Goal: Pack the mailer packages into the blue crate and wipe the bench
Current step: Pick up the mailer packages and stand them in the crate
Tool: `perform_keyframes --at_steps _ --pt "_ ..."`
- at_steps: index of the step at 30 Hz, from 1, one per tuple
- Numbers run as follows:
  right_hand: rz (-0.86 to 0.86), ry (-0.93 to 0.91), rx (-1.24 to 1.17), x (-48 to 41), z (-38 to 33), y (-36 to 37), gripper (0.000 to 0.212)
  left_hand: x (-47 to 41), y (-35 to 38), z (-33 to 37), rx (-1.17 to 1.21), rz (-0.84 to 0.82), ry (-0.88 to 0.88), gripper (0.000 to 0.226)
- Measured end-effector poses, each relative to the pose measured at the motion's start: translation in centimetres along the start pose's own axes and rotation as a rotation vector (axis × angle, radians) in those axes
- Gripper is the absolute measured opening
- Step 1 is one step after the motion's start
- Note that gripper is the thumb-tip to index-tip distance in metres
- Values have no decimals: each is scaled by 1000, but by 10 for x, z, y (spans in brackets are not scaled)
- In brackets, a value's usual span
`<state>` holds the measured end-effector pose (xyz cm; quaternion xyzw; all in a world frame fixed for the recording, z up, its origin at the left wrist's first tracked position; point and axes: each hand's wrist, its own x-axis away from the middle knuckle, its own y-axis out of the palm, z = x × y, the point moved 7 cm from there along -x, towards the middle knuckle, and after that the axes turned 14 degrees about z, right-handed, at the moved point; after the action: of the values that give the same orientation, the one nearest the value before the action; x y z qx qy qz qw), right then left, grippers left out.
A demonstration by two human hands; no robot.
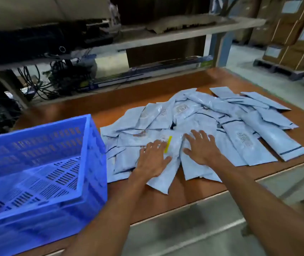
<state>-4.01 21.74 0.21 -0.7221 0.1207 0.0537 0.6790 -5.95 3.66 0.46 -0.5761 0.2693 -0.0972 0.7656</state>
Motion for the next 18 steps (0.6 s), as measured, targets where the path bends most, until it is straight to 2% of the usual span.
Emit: perform_keyframes --at_steps 2,4,8,10,12,15,18 --pt "-69 -8 47 7 4 16 76 -5 17 6 14 -84 -12 71" --pt "-49 -28 76 15 2 33 84 -6 31 7 34 -127 -47 74" --pt "23 -24 4 17 7 38 96 -19 25 4 347 -4 -121 61" --pt "43 -39 -19 17 10 39 96 -30 22 -12 445 54 -110 42" --pt "52 -34 -37 14 14 35 96 -36 24 -23 334 37 -80 44" --pt "55 -21 -1 9 20 35 93 -27 45 -5 16 -95 -1 72" --pt "40 -14 15 5 20 43 80 -21 57 24 -86 -34 39 84"
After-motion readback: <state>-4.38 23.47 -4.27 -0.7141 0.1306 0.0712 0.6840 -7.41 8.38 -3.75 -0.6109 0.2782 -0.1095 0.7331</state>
